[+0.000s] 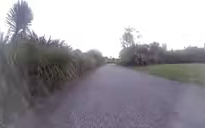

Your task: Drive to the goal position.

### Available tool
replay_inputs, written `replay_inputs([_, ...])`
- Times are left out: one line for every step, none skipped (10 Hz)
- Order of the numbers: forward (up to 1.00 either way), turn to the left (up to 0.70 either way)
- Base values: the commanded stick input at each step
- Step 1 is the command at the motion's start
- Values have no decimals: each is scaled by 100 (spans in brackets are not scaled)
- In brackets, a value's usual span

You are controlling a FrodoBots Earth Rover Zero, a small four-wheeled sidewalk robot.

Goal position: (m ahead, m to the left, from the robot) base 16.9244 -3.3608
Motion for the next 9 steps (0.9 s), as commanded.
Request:
replay_inputs([85, 0])
replay_inputs([85, 0])
replay_inputs([85, 0])
replay_inputs([85, 0])
replay_inputs([85, 0])
replay_inputs([85, 0])
replay_inputs([85, 0])
replay_inputs([85, 0])
replay_inputs([85, 0])
